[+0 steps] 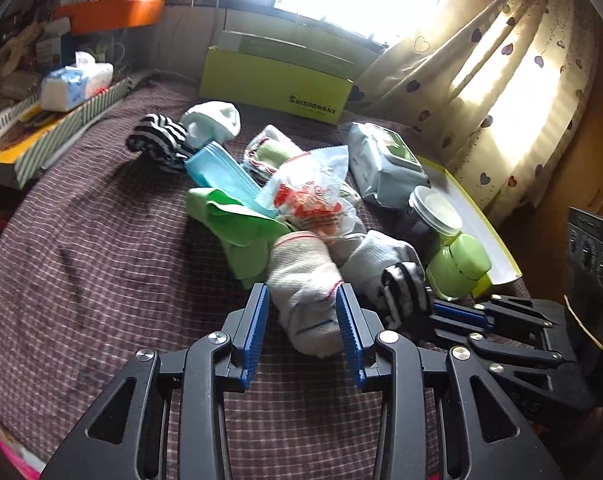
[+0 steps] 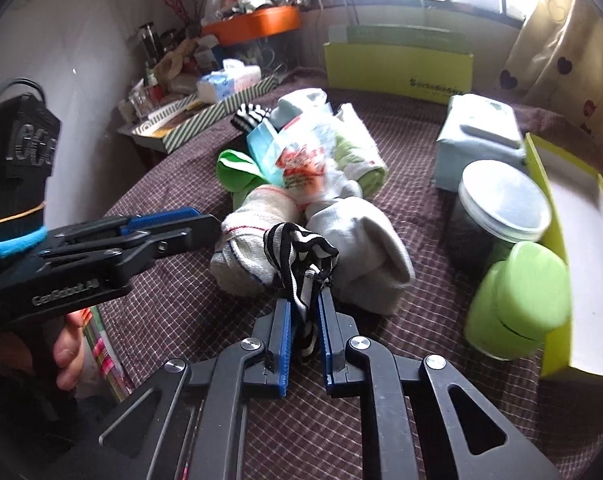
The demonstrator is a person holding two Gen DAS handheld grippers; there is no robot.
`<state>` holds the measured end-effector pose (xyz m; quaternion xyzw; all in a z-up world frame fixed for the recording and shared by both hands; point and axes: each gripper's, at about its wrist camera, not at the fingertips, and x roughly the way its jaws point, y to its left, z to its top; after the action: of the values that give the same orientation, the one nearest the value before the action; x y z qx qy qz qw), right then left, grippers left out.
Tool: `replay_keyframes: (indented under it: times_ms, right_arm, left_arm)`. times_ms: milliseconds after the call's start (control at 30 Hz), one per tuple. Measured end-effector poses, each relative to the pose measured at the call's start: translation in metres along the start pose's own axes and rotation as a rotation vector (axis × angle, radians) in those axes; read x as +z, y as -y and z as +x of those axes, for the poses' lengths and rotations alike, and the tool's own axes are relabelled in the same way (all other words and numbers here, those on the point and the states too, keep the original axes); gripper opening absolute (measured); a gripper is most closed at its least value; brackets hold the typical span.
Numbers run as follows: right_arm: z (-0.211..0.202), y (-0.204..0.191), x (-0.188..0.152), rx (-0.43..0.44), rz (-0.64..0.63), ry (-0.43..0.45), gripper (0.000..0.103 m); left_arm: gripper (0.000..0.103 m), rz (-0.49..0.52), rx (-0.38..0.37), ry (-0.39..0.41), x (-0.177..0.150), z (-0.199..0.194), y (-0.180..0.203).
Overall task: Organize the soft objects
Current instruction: 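Grasp the striped sock with the right tool while the left tool grasps the red-striped white sock, then carry both socks over the white tray with the yellow rim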
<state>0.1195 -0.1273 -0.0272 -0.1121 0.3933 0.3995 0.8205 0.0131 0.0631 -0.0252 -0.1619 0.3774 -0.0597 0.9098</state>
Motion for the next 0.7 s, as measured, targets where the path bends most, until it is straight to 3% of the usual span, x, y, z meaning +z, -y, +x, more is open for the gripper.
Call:
replay_keyframes:
  times_ms: [100,200,467,700]
  right_arm:
    - [-0.010,0.005,-0.001,-0.006,0.009,0.024,0.012]
    - [-0.015,0.010,-0.002,-0.007,0.017,0.038,0.012]
    - [-0.020,0.019,-0.004,0.006,0.028,0.053,0.012]
    - [-0.028,0.023,-0.005,0.012,0.037,0.079,0.012]
  left_arm:
    - [0.038,-0.013,-0.018,-0.005,0.001,0.004,0.003]
    - [0.048,-0.032,-0.021,-0.008,0.002,0.010,0.003]
    - [0.048,-0.074,-0.003,-0.068,0.001,0.032,0.005]
    - [0.046,-0.014,0.039,-0.063,-0.004,0.032,0.017]
